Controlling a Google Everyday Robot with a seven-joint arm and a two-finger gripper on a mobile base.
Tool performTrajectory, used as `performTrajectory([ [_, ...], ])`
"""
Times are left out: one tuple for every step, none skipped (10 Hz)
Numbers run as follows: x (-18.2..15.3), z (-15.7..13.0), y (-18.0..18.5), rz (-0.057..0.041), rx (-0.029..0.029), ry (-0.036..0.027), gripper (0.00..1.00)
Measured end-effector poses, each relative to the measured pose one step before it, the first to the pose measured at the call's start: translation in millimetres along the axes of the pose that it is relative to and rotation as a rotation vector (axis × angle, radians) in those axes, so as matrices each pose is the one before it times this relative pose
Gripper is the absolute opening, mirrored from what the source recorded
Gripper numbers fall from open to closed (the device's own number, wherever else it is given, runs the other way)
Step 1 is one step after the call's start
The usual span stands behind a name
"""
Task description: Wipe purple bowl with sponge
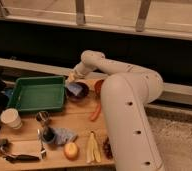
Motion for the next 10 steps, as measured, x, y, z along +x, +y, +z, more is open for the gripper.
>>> performTrajectory([
  [6.36,-6.15,-2.06,0.0072,0.00575,0.00195,0.0],
  [5.73,-7.54,-4.84,0.01038,0.01166,-0.00076,0.0],
  [2.62,-9.61,-8.47,0.01446,0.02227,-0.00442,0.0],
  [-2.03,-3.77,-7.34,0.00644,0.0182,-0.00326,0.0],
  [-6.24,-2.14,-5.45,0.00277,0.01232,-0.00627,0.0],
  [-11.25,0.95,-10.65,0.00181,0.01591,-0.00209,0.0],
  [-7.98,1.51,-2.92,-0.00419,0.00279,-0.0019,0.0],
  [-3.54,3.92,-0.68,-0.01027,0.00085,0.00601,0.0],
  [-3.13,4.23,2.67,-0.01367,-0.00168,0.00787,0.0],
  [4.23,4.37,4.32,-0.00755,-0.00528,0.01413,0.0],
])
